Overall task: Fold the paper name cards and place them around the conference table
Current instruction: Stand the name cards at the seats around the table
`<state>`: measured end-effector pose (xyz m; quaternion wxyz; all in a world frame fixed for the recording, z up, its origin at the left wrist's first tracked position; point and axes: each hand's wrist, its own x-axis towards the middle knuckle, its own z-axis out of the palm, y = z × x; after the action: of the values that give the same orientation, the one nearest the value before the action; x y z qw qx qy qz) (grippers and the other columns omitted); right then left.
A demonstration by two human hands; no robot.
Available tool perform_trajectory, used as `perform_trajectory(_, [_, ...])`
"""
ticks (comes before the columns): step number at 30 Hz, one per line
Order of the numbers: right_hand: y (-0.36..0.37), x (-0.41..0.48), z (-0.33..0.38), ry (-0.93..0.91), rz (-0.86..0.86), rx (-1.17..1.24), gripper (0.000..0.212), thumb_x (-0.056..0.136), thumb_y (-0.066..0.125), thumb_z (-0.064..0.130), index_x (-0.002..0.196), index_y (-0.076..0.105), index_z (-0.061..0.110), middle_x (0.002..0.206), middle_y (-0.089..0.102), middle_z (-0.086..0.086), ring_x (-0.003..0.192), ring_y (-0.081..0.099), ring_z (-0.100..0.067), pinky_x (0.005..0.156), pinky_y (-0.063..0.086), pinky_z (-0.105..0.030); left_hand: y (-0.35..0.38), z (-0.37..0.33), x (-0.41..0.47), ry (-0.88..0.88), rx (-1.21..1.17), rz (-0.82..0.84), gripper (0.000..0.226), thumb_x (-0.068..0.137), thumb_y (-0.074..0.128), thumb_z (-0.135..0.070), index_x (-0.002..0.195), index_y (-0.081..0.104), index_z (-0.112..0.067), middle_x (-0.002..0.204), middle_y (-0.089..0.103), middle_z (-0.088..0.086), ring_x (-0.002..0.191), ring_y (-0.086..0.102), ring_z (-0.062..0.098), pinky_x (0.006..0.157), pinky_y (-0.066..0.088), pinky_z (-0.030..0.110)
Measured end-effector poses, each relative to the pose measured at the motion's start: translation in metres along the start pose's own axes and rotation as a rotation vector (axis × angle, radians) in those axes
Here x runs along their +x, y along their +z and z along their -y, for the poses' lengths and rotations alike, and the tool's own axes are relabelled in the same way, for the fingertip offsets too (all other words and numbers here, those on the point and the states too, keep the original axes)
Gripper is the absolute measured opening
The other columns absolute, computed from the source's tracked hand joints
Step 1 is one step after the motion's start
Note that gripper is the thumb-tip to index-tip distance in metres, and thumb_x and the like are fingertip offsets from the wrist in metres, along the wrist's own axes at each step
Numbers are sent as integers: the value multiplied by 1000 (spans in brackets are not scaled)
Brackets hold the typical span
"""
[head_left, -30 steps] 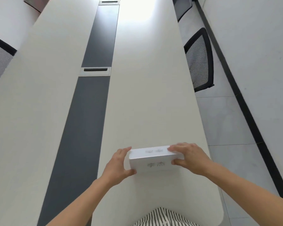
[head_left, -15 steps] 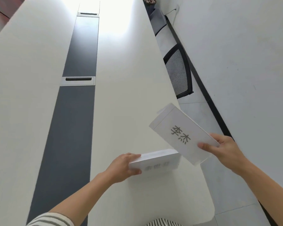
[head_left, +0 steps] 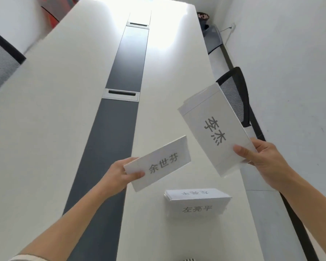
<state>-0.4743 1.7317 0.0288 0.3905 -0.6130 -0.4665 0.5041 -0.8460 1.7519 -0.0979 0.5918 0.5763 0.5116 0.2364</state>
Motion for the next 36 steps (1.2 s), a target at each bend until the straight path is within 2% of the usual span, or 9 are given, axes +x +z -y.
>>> perform_trajectory(5, [30, 20, -23, 96, 120, -88, 30, 74, 71, 15, 103, 74, 8, 99, 78, -9, 91, 74, -24, 82, 59, -28, -76, 54, 2, -157, 34, -249, 36, 77, 75, -33, 112, 68, -33, 103, 74, -11, 100, 68, 15, 84, 54, 36])
perform_trajectory(7, [41, 24, -38, 151, 165, -107, 25, 75, 71, 12, 99, 75, 8, 99, 78, -11, 89, 74, -24, 78, 59, -24, -96, 70, 9, -197, 31, -307, 35, 78, 77, -26, 111, 68, -31, 103, 74, -9, 101, 67, 17, 83, 52, 32])
perform_trajectory(10, [52, 30, -57, 210, 207, -134, 19, 74, 73, 12, 93, 78, 10, 97, 78, -10, 87, 74, -21, 74, 57, -19, -117, 83, 24, -249, 48, -328, 35, 77, 78, -19, 105, 68, -36, 107, 73, -3, 103, 66, 20, 92, 52, 39])
perform_trajectory(14, [59, 40, -74, 244, 215, -220, 19, 77, 74, 9, 95, 77, 14, 92, 79, -3, 87, 74, -20, 70, 55, -15, -139, 87, 52, -280, 149, -282, 43, 74, 79, -14, 112, 69, -32, 112, 71, 0, 107, 63, 24, 97, 49, 41])
perform_trajectory(19, [58, 57, -102, 208, 124, -528, 28, 75, 80, 26, 99, 73, 38, 98, 76, 16, 96, 69, -9, 88, 50, -28, -161, 76, 82, -289, 399, -284, 43, 73, 74, -5, 113, 70, -20, 114, 68, 5, 108, 59, 25, 90, 47, 34])
perform_trajectory(24, [65, 75, -134, 142, 163, -853, 40, 79, 76, 33, 117, 68, 33, 123, 66, 11, 114, 59, -12, 99, 42, -29, -171, 75, 102, -291, 574, -271, 40, 78, 69, -2, 114, 69, -17, 114, 67, 8, 101, 58, 25, 82, 46, 31])
perform_trajectory(28, [69, 81, -149, 109, 177, -932, 42, 81, 74, 33, 122, 66, 31, 130, 64, 8, 120, 57, -15, 95, 40, -26, -175, 77, 117, -260, 845, -259, 39, 82, 63, -5, 119, 64, -18, 114, 64, 9, 103, 56, 29, 85, 48, 39])
perform_trajectory(32, [71, 85, -158, 91, 180, -1028, 42, 85, 69, 35, 126, 62, 34, 133, 61, 9, 123, 55, -13, 97, 43, -30, -164, 71, 127, -200, 1252, -306, 48, 77, 63, -8, 124, 56, -17, 117, 60, 11, 110, 50, 31, 93, 39, 43])
perform_trajectory(36, [74, 86, -163, 77, 157, -1044, 42, 88, 66, 33, 129, 60, 33, 136, 59, 10, 127, 51, -13, 97, 44, -32, -112, 62, 128, -124, 1301, -383, 61, 81, 63, -22, 139, 42, -22, 138, 45, 14, 131, 37, 34, 101, 29, 57])
